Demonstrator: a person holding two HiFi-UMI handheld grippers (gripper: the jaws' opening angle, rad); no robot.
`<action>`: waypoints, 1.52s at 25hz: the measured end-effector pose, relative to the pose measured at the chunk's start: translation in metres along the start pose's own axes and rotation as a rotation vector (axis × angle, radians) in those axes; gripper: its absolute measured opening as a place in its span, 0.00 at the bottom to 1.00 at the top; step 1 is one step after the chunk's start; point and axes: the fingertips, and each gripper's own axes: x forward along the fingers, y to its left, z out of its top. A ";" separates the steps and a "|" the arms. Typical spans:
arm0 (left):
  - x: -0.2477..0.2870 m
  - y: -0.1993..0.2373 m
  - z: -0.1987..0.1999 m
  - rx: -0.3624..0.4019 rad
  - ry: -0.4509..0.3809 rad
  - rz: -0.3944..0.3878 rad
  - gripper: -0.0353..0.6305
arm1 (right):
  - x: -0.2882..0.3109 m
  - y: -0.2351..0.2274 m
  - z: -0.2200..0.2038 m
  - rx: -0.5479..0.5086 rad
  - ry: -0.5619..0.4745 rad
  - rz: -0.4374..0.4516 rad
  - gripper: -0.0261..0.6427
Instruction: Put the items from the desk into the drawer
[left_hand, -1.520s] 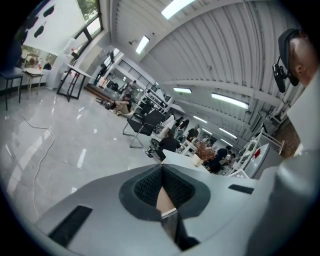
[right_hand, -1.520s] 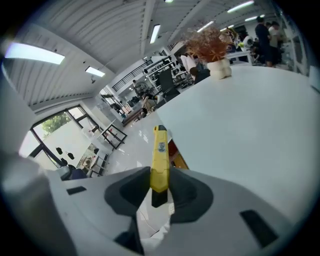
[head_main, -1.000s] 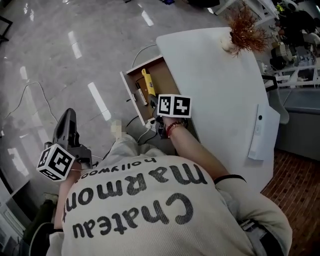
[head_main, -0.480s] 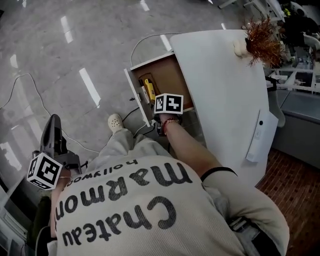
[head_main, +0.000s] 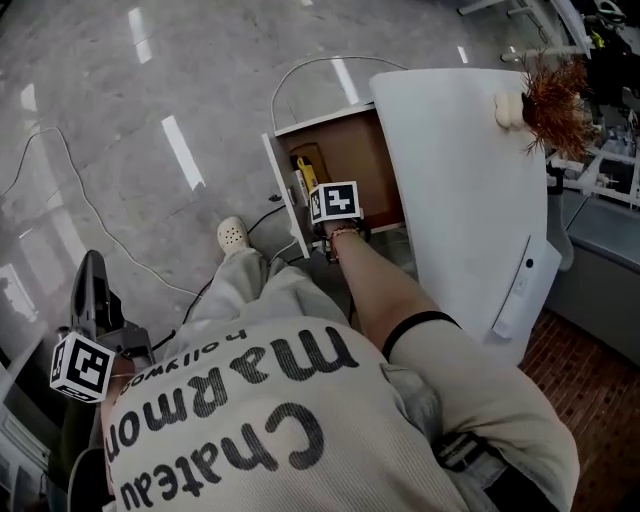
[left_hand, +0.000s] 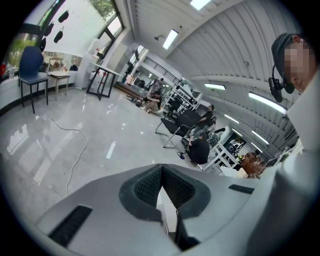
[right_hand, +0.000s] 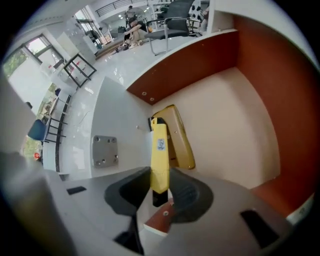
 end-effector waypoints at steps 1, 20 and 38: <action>0.000 0.003 0.000 0.000 0.002 0.015 0.06 | 0.005 0.000 0.001 -0.010 0.010 -0.004 0.22; 0.006 -0.002 -0.010 0.053 0.048 0.056 0.06 | 0.046 -0.010 -0.004 -0.003 0.072 -0.012 0.23; 0.047 -0.101 0.012 0.156 0.049 -0.180 0.06 | -0.101 0.046 0.063 0.170 -0.369 0.149 0.04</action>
